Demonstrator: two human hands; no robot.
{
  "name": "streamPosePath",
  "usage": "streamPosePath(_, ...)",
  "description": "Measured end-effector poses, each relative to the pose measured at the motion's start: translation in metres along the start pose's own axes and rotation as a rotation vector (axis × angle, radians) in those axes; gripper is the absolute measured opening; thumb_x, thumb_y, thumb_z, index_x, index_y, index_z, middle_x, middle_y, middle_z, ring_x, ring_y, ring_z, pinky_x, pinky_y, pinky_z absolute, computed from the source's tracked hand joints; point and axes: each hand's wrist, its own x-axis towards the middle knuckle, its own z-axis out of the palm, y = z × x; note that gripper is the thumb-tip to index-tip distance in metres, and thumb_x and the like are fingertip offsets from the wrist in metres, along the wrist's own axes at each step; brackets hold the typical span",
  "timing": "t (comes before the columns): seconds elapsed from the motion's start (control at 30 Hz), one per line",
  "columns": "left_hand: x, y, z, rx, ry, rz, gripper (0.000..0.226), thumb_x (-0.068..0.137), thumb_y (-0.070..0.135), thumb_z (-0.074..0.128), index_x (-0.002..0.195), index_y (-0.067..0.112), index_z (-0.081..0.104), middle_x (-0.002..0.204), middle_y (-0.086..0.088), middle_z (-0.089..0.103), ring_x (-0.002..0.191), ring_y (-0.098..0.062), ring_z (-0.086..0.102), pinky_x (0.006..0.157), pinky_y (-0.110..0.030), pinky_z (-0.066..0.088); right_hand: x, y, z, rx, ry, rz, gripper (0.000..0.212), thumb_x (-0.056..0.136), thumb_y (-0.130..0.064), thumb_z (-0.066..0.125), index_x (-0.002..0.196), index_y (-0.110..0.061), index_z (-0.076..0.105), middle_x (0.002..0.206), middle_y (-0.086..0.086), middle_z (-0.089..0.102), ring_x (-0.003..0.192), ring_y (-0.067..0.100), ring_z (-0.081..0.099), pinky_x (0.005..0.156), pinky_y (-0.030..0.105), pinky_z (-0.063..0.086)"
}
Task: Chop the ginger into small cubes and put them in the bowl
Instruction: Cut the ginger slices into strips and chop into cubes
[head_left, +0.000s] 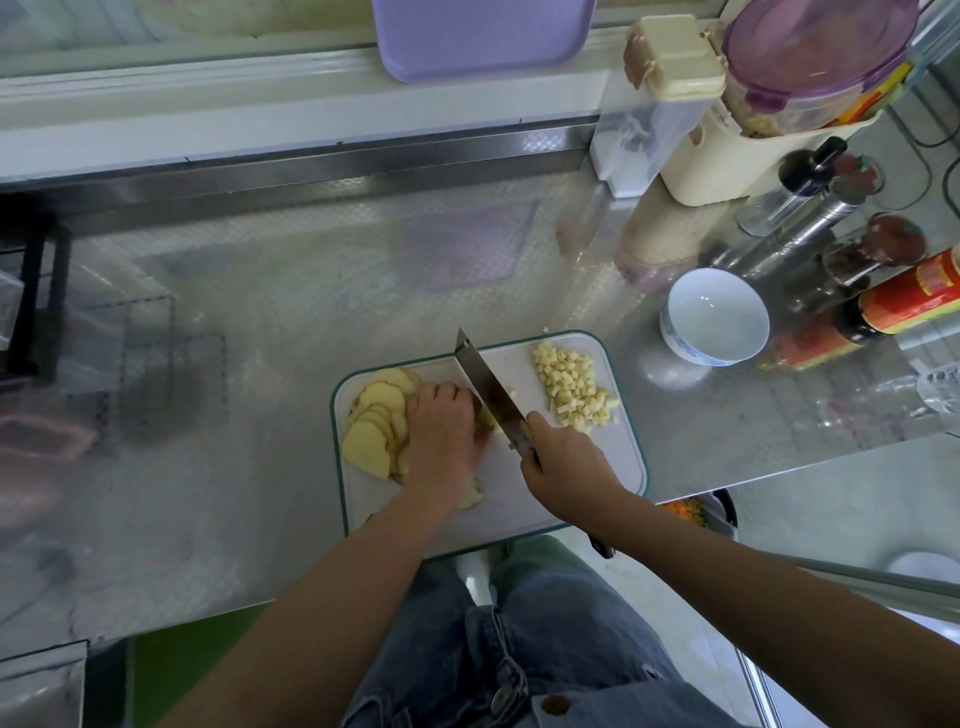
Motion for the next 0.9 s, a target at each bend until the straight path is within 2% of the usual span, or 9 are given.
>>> streamPosePath(0.17, -0.001, -0.001, 0.0, 0.007, 0.012, 0.0, 0.022, 0.092, 0.035, 0.053, 0.109, 0.022, 0.058, 0.111, 0.002, 0.057, 0.107, -0.017, 0.044, 0.091, -0.029, 0.035, -0.001, -0.002, 0.009, 0.025, 0.025, 0.036, 0.013, 0.095, -0.02, 0.044, 0.107, -0.015, 0.044, 0.068, -0.003, 0.043, 0.054, 0.012, 0.042, 0.047, 0.023, 0.027)
streamPosePath(0.37, 0.0, -0.001, -0.002, 0.03, -0.003, 0.015, 0.024, 0.09, 0.037, 0.056, 0.109, 0.022, 0.058, 0.11, 0.002, 0.056, 0.106, -0.018, 0.043, 0.089, -0.03, 0.035, -0.002, -0.002, 0.013, 0.026, 0.03, 0.046, 0.013, 0.096, -0.02, 0.042, 0.107, -0.014, 0.043, 0.076, 0.005, 0.052, 0.064, 0.024, 0.053, 0.056, 0.031, 0.042)
streamPosePath(0.57, -0.003, -0.004, -0.002, 0.053, 0.004, 0.028, 0.024, 0.092, 0.035, 0.054, 0.11, 0.021, 0.058, 0.111, 0.002, 0.056, 0.108, -0.018, 0.043, 0.095, -0.031, 0.034, -0.001, 0.002, -0.001, 0.073, 0.081, -0.022, 0.009, 0.094, -0.022, 0.046, 0.097, -0.015, 0.041, 0.072, 0.008, 0.055, 0.058, 0.024, 0.051, 0.052, 0.031, 0.04)
streamPosePath(0.67, -0.003, -0.004, -0.001, 0.067, 0.002, 0.031, 0.024, 0.093, 0.036, 0.053, 0.109, 0.02, 0.059, 0.11, 0.002, 0.057, 0.108, -0.019, 0.043, 0.096, -0.031, 0.034, -0.001, 0.002, -0.008, 0.04, 0.061, -0.042, 0.012, 0.093, -0.021, 0.047, 0.102, -0.014, 0.045, 0.071, 0.006, 0.056, 0.058, 0.023, 0.053, 0.052, 0.031, 0.042)
streamPosePath(0.77, -0.002, -0.002, -0.001, 0.059, 0.013, 0.002, 0.021, 0.093, 0.033, 0.052, 0.107, 0.02, 0.061, 0.109, 0.001, 0.058, 0.108, -0.019, 0.042, 0.092, -0.031, 0.035, -0.001, 0.001, -0.006, 0.009, 0.031, -0.041, 0.013, 0.094, -0.021, 0.046, 0.105, -0.015, 0.045, 0.066, -0.003, 0.046, 0.054, 0.013, 0.046, 0.047, 0.023, 0.031)
streamPosePath(0.9, -0.001, 0.0, 0.0, 0.056, 0.017, -0.022, 0.018, 0.092, 0.031, 0.054, 0.103, 0.02, 0.064, 0.105, 0.001, 0.06, 0.104, -0.019, 0.043, 0.088, -0.031, 0.035, -0.002, 0.0, 0.0, 0.009, 0.03, -0.031, 0.014, 0.095, -0.022, 0.045, 0.108, -0.016, 0.045, 0.065, -0.007, 0.041, 0.054, 0.009, 0.044, 0.048, 0.02, 0.028)
